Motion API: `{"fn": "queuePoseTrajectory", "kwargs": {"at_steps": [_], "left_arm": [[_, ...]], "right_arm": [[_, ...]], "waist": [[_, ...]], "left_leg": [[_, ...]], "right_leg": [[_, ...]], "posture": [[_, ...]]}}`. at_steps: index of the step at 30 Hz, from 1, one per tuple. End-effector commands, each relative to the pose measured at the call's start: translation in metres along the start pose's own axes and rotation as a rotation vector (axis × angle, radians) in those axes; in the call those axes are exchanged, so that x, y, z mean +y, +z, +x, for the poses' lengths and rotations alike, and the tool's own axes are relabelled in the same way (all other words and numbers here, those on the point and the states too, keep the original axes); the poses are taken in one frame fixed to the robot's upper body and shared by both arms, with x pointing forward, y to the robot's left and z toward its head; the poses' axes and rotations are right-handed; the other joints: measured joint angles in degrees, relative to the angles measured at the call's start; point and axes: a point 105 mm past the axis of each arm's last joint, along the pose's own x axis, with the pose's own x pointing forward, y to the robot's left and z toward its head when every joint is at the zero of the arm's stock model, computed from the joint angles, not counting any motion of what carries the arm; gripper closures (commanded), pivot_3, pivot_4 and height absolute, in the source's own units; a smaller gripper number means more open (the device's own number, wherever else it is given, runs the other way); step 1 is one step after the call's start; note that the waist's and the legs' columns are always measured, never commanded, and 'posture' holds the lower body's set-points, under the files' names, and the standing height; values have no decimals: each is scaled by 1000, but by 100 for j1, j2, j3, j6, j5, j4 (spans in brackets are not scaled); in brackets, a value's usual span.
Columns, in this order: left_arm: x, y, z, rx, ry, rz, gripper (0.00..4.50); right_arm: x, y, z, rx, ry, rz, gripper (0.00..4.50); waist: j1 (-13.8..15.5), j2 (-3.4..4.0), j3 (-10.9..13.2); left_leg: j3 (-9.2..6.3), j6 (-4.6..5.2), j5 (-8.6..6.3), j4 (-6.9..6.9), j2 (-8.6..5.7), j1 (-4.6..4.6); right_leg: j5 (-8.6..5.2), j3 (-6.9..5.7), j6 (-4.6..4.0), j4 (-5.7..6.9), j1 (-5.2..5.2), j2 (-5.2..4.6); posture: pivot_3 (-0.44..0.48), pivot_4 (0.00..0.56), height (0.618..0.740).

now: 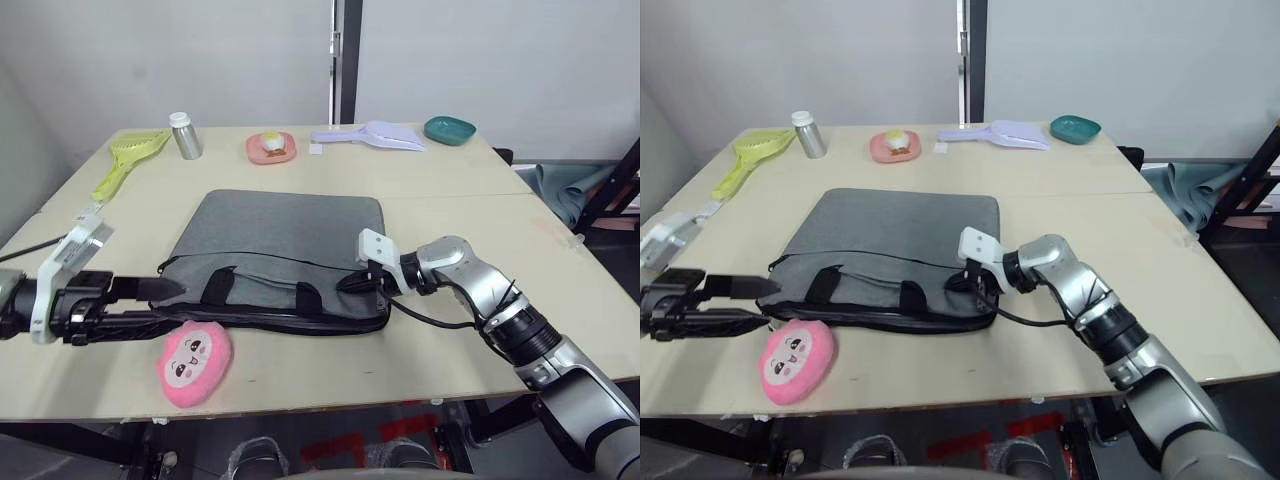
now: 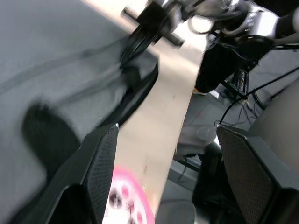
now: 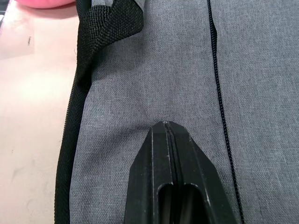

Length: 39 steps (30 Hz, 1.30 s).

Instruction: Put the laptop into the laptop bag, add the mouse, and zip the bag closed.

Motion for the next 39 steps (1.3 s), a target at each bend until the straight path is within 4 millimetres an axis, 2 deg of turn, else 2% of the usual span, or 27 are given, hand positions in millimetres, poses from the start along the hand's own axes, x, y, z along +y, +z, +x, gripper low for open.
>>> {"fn": "queuePoseTrajectory", "kwargs": {"at_steps": [1,4,8,11,14,17,21,28,33,36,39], "left_arm": [[8,-16,-18,23,81,-38,1011],[6,-41,-28,85,124,-101,1011],[6,-50,-27,100,145,-125,1011],[17,-61,-27,93,202,-161,1011],[25,-62,-19,52,224,-191,1011],[26,-66,-5,44,192,-223,1011],[29,-81,9,50,183,-293,20],[31,-104,17,98,208,-339,20],[35,-106,34,79,204,-353,20],[40,-103,41,56,209,-373,20],[40,-101,46,42,199,-393,20]], "right_arm": [[11,-50,8,157,27,125,4500],[13,-47,10,140,40,122,4500],[20,-43,16,129,70,108,4500],[26,-40,20,121,88,101,4500],[27,-40,20,122,89,97,4500],[27,-41,17,127,80,97,4500],[24,-41,13,131,65,102,4500],[28,-45,13,134,58,119,4500],[29,-43,12,128,58,121,4500],[30,-44,11,128,59,123,4500],[30,-44,10,133,53,126,4500]], "waist": [[3,1,-20],[1,2,-40],[35,-21,-54],[12,-12,-59],[3,-5,-65],[-20,-5,-67],[-33,-4,-67],[-25,-7,-71],[18,31,-95],[80,52,-99],[103,61,-107]], "left_leg": [[0,0,0,0,0,1],[-1,1,0,0,0,6],[-9,1,-1,0,2,9],[-8,1,-2,-1,2,21],[-8,0,-2,-10,5,26],[-6,-2,-3,-11,8,25],[-4,-2,-3,-13,6,15],[-8,-2,-3,-15,6,12],[-4,-2,-4,-16,2,43],[10,-2,-4,-26,-4,91],[10,-2,-4,-34,-4,97]], "right_leg": [[0,1,0,0,0,0],[0,1,0,-1,5,0],[0,-5,0,-5,13,0],[0,-2,0,-1,18,0],[-2,-1,0,-2,18,2],[-6,-2,-7,-7,17,4],[-6,-4,-7,-18,16,6],[-6,-9,-7,-21,17,4],[-7,-4,-5,-21,35,3],[-9,12,-2,-17,57,-4],[-11,23,2,-9,65,-8]], "posture": [[0,150,740],[0,150,740],[0,150,740],[0,150,740],[0,150,740],[0,150,740],[0,150,740],[0,150,740],[0,150,740],[0,150,740],[0,150,740]]}}
